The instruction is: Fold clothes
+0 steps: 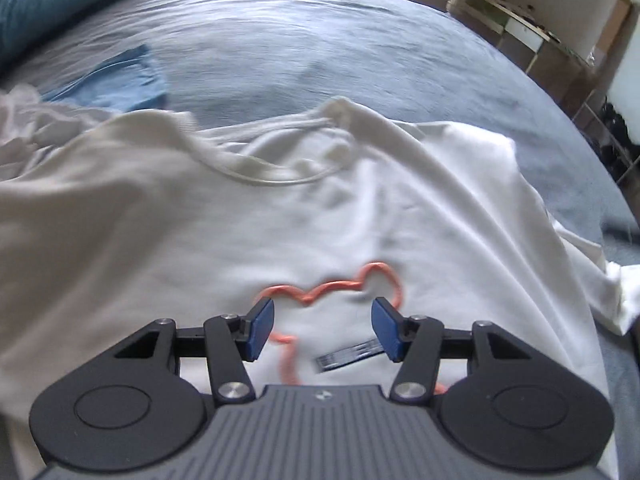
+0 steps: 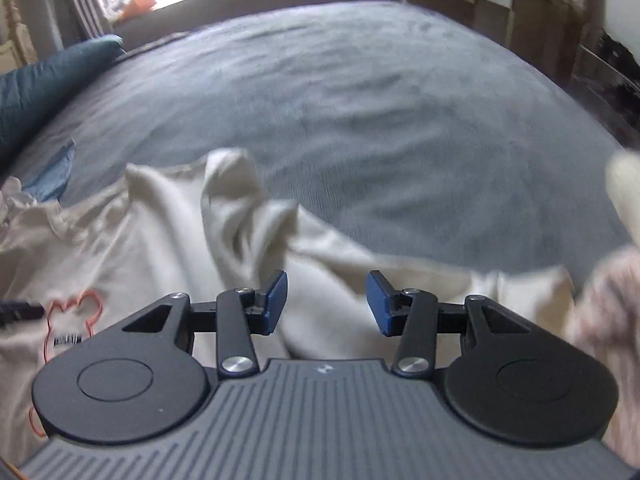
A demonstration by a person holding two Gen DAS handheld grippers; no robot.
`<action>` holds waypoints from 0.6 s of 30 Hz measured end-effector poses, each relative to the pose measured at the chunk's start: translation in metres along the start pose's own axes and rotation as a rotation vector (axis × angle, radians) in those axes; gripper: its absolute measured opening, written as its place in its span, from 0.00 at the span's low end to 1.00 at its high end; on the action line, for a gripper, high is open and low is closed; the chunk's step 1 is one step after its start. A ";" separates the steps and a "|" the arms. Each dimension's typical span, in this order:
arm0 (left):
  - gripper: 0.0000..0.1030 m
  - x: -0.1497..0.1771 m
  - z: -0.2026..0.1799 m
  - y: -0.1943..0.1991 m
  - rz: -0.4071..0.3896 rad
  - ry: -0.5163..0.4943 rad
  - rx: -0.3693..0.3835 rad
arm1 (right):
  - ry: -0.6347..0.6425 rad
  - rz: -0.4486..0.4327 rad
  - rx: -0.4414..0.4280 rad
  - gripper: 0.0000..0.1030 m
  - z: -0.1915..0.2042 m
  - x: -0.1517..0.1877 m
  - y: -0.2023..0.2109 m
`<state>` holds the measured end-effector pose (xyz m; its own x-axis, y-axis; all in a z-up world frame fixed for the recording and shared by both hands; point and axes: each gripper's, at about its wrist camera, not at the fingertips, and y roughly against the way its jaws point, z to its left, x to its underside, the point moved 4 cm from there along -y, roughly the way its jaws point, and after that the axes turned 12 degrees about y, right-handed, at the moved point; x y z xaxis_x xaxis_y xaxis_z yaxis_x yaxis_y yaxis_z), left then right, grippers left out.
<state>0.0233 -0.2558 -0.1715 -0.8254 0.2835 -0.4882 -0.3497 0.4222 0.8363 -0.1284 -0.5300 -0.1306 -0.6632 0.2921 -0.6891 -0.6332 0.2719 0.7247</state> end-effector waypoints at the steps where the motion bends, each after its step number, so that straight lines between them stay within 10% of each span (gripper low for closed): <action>1: 0.54 0.000 -0.007 -0.006 -0.013 -0.003 -0.015 | -0.022 -0.011 -0.051 0.43 -0.005 -0.012 -0.014; 7: 0.54 -0.022 -0.016 -0.025 -0.137 0.017 -0.097 | -0.112 0.028 -0.380 0.53 0.004 -0.073 -0.114; 12: 0.54 -0.052 -0.010 -0.044 -0.226 -0.001 -0.148 | -0.153 0.186 -0.487 0.50 0.014 -0.083 -0.188; 14: 0.54 -0.061 -0.005 -0.054 -0.229 0.007 -0.175 | -0.103 0.223 -0.489 0.13 0.022 -0.085 -0.196; 18: 0.54 -0.067 0.011 -0.066 -0.235 0.024 -0.234 | 0.130 0.054 -0.339 0.08 0.027 -0.097 -0.155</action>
<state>0.1062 -0.2935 -0.1964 -0.7193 0.1808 -0.6708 -0.6218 0.2633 0.7376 0.0447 -0.5753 -0.1761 -0.7308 0.1727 -0.6604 -0.6776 -0.0669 0.7324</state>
